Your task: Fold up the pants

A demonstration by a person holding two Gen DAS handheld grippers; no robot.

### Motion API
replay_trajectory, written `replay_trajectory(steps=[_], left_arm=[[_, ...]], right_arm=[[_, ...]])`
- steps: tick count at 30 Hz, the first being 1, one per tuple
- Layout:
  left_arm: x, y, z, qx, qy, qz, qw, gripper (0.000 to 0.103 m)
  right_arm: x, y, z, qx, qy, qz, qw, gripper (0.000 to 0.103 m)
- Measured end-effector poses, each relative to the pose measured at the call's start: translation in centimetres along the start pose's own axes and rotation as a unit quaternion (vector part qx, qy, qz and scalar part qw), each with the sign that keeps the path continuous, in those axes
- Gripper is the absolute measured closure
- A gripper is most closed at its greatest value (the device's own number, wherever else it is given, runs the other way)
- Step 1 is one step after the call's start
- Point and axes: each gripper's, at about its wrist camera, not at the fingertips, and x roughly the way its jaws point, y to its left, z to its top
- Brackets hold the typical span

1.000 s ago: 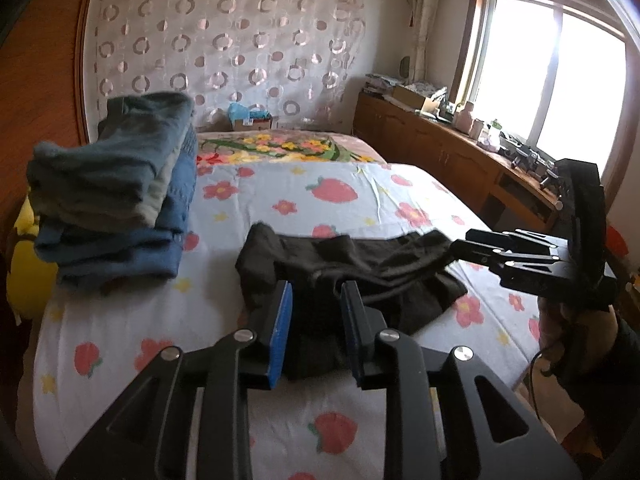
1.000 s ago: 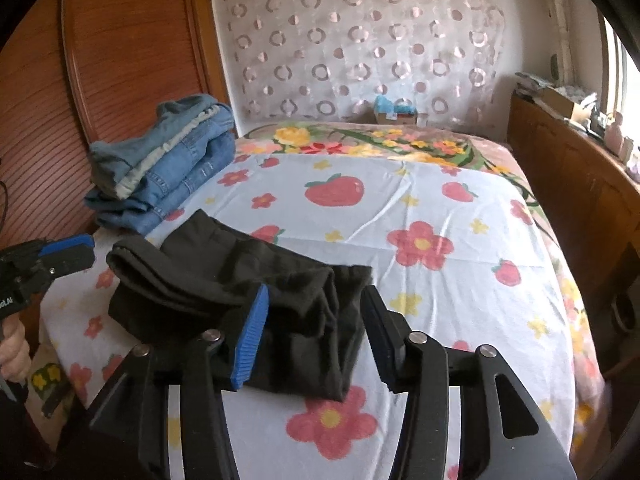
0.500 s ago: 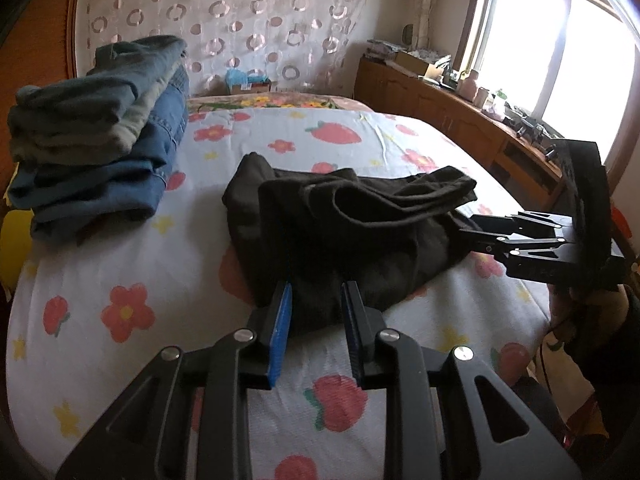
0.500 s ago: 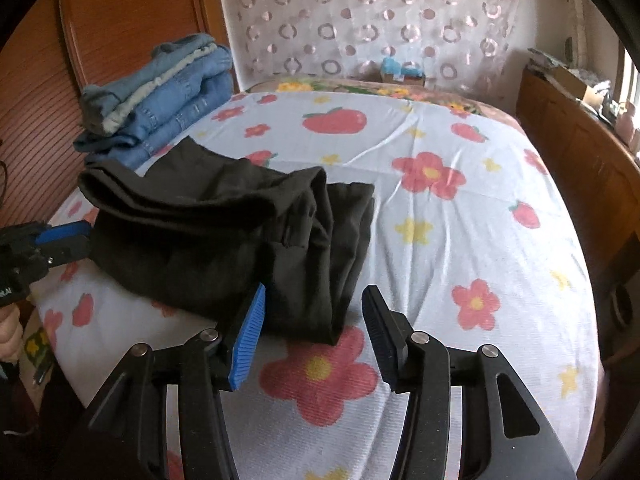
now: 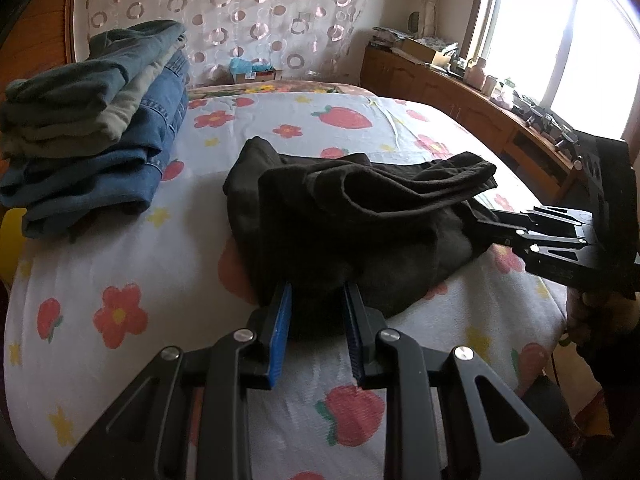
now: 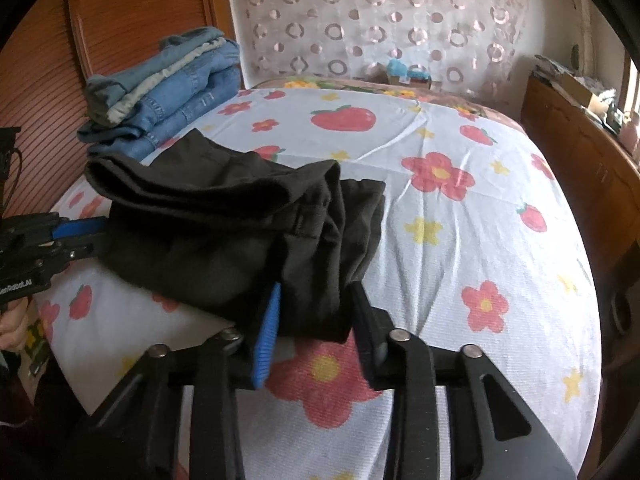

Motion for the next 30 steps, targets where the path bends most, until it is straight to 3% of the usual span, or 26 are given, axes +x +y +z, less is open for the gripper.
replay_trajectory(steps=[1,6,16,30], left_arm=[[0.0,0.1,0.1,-0.002,-0.001,0.001,1.0,0.079],[0.2,0.5,-0.1,0.006,-0.008,0.006,0.9999,0.086],[0.0,1.1,-0.3,-0.003,-0.014,0.002,0.9999,0.098],[-3.4,-0.8,-2.1,0.014,-0.025,-0.018,0.9994,0.101]], right_arm=[[-0.1,0.2,0.0,-0.003,-0.003,-0.007,1.0,0.085],[-0.2,0.2,-0.1,0.005,-0.01,-0.008,1.0,0.092],[-0.3,-0.2,-0.1,0.018,-0.013,-0.005,1.0,0.094],[-4.3,1.5,-1.3,-0.009,-0.034,0.02,0.999,0.094]])
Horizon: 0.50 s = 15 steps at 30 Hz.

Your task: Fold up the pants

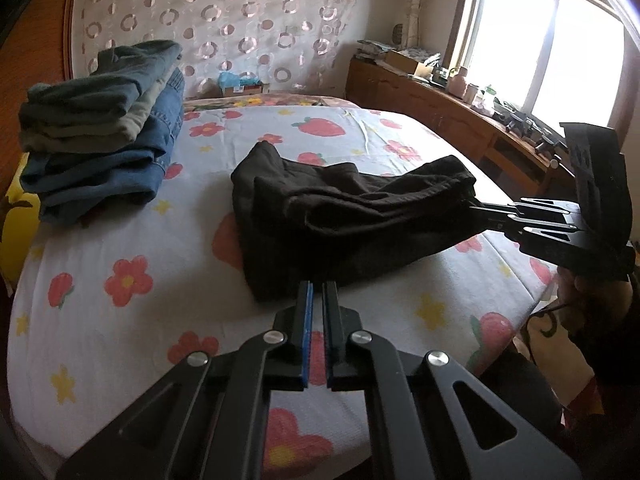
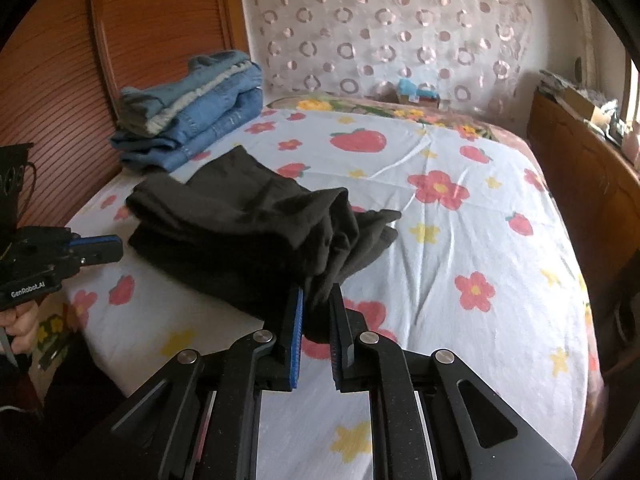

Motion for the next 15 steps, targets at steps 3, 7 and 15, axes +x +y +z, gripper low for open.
replay_trajectory(steps=[3,7,15], left_arm=[[0.2,-0.1,0.4,0.005,0.0,0.008,1.0,0.1],[0.7,0.6,0.9,-0.008,0.004,-0.004,0.9999,0.098],[2.1,0.7,3.7,-0.01,0.003,-0.011,0.9999,0.097]], right_arm=[[0.3,0.0,-0.1,-0.002,0.006,-0.005,1.0,0.094],[0.9,0.0,-0.3,-0.005,0.013,-0.016,1.0,0.081],[1.7,0.5,0.4,-0.031,0.026,-0.013,0.999,0.072]])
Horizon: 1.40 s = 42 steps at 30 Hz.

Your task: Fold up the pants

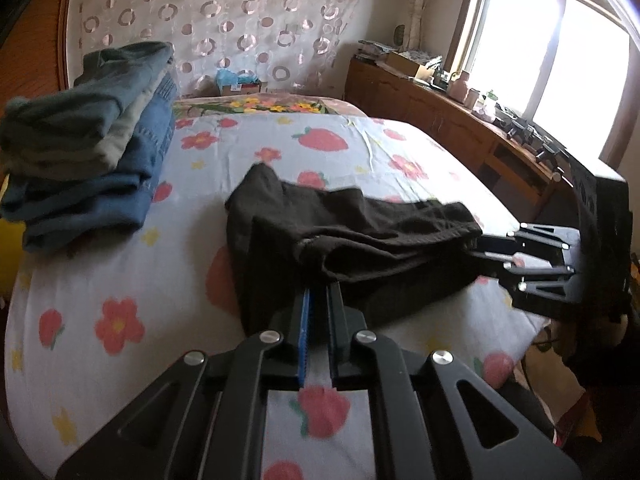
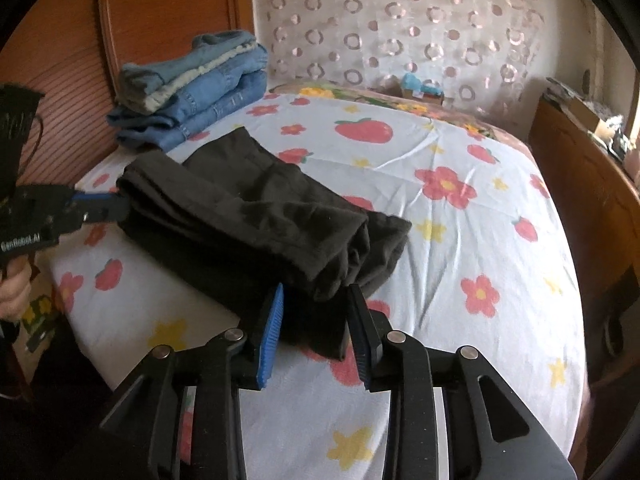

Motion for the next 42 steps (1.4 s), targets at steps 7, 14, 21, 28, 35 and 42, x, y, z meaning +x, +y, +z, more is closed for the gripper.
replay_trajectory(steps=[7,14,21,28,35,42], left_arm=[[1.5,0.7,3.2,-0.002,-0.01,0.026,0.9996,0.097],[2.5,1.3,3.7,-0.009,-0.007,0.037,0.9993,0.097],[2.3,1.5,2.9,-0.018,-0.004,0.032,0.9993,0.097],[1.8,1.3,2.4,-0.017,-0.006,0.025,0.9995,0.097],[1.7,1.0,1.8,-0.013,0.002,0.018,0.9998,0.097],[1.7,0.2,0.6,-0.008,0.009,0.008,0.9999,0.097]], right_arm=[[0.1,-1.1,2.8,0.011,-0.021,-0.015,1.0,0.072],[-1.7,-1.6,4.0,0.011,-0.049,-0.012,0.999,0.066],[1.0,-1.6,4.1,-0.007,-0.009,-0.007,1.0,0.065],[4.7,-3.4,6.7,-0.005,0.006,-0.031,1.0,0.065],[3.8,-5.6,7.9,0.028,-0.021,-0.049,0.998,0.065],[1.4,-3.7,5.1,0.015,0.004,-0.004,1.0,0.07]])
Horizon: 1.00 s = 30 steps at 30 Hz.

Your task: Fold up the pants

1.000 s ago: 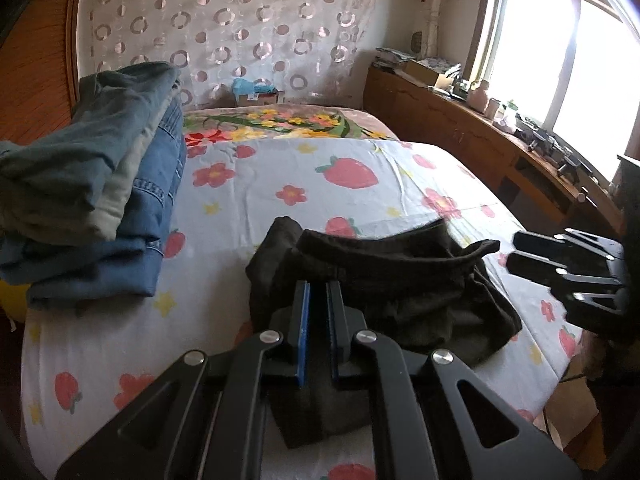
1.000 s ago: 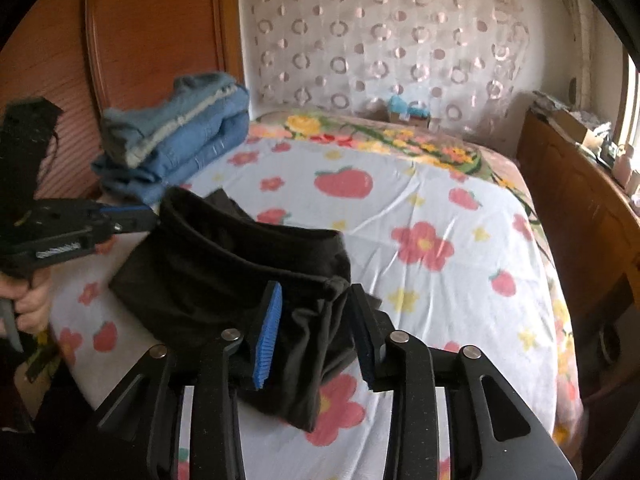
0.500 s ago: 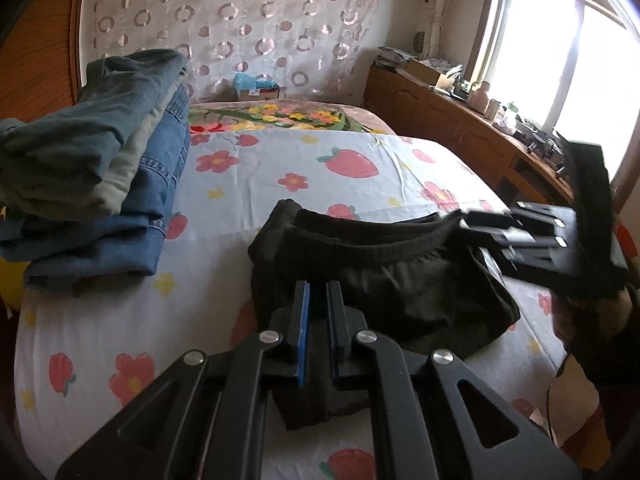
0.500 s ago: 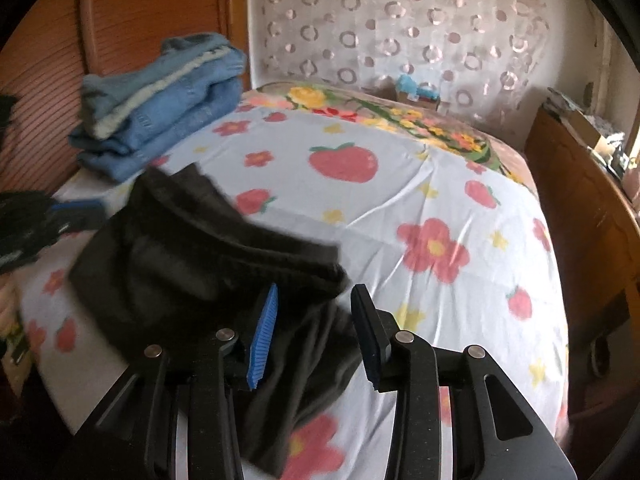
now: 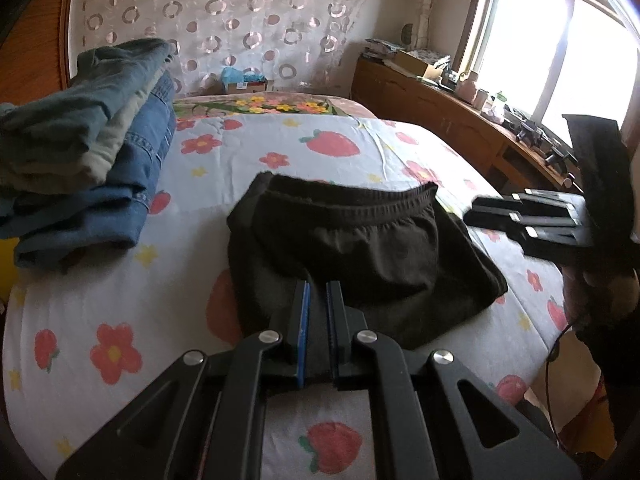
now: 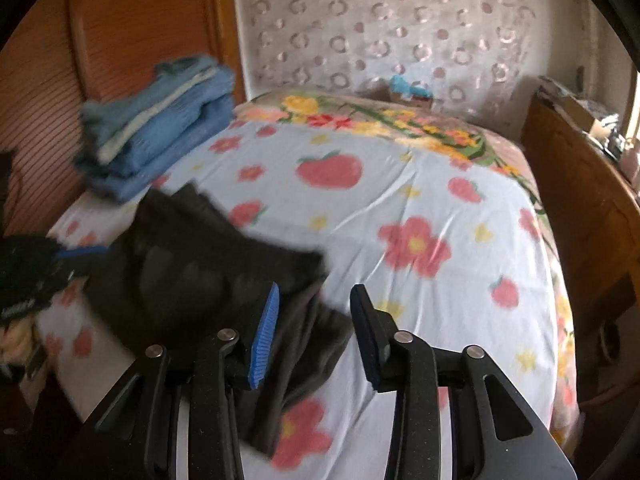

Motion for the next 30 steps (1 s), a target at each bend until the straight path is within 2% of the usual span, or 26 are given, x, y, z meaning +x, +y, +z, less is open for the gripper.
replay_trajectory(steps=[5,13,15,16,18,24,30], left_arm=[[0.7,0.4,-0.4,-0.002,0.013,0.009,0.9999,0.097],[1.5,0.1,-0.8,0.013,0.021,0.024,0.9994,0.095],[1.5,-0.1,-1.0,0.02,0.02,0.027,0.9992,0.094],[1.6,-0.1,-1.0,0.023,0.019,0.028,0.9992,0.093],[1.7,-0.2,-1.1,0.029,0.018,0.032,0.9989,0.091],[1.6,-0.4,-1.2,0.035,0.015,0.027,0.9989,0.083],[1.8,-0.8,-1.2,0.047,0.014,0.03,0.9983,0.078]], right_arm=[[-0.3,1.8,-2.8,-0.005,0.024,0.019,1.0,0.073],[-0.1,1.2,-4.6,0.019,0.038,0.014,0.999,0.073],[-0.4,1.1,-4.9,0.019,0.037,0.018,0.999,0.08],[-0.5,1.1,-5.0,0.015,0.037,0.022,0.999,0.091],[-0.6,1.3,-5.2,0.009,0.036,0.027,0.999,0.098],[-2.6,2.1,-6.0,-0.011,0.0,-0.002,1.0,0.1],[-2.6,1.0,-6.5,0.006,0.005,-0.014,1.0,0.102]])
